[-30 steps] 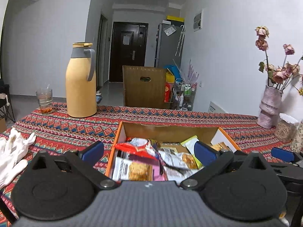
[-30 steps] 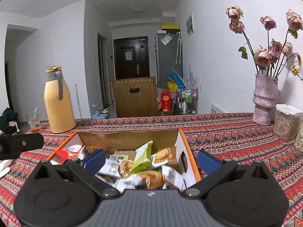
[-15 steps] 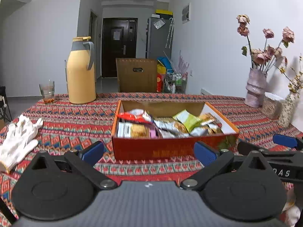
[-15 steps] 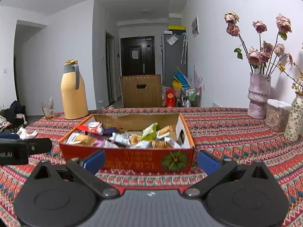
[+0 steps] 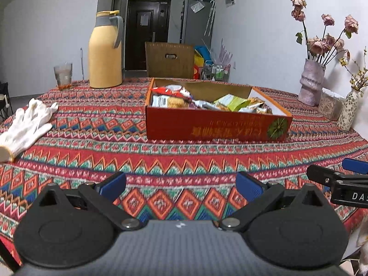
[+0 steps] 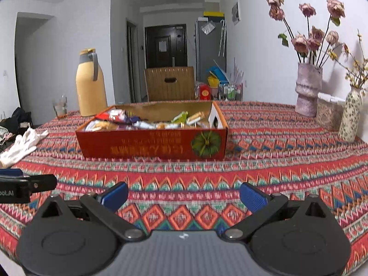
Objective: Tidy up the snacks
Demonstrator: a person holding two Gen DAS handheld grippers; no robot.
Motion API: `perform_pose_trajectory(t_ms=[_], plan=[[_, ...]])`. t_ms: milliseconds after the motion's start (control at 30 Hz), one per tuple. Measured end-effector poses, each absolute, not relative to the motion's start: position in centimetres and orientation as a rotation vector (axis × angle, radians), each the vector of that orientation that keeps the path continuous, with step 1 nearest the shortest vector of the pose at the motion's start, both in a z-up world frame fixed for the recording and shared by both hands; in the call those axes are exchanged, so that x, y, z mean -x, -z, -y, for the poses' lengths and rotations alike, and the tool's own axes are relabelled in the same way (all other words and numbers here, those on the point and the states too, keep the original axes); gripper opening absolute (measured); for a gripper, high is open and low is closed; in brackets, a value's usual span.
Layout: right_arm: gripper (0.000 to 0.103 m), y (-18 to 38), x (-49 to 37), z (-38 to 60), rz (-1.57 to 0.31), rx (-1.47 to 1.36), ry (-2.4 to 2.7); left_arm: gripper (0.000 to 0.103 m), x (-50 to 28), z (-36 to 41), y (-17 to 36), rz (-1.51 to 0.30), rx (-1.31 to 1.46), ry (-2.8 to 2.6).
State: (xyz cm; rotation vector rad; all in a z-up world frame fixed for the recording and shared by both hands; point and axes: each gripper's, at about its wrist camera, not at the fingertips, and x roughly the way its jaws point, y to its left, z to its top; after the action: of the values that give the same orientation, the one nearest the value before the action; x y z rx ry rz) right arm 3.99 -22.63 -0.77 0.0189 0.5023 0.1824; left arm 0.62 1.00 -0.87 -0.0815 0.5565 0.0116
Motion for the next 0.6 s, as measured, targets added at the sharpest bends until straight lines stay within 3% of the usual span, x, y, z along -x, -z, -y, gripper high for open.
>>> perform_pose_trajectory(t_ms=[600], plan=[[0.103,2.4,-3.6,22.9,-0.563,-0.035,-0.188,0.103,0.2,-0.7,1.9,-0.578,0.071,0.005]])
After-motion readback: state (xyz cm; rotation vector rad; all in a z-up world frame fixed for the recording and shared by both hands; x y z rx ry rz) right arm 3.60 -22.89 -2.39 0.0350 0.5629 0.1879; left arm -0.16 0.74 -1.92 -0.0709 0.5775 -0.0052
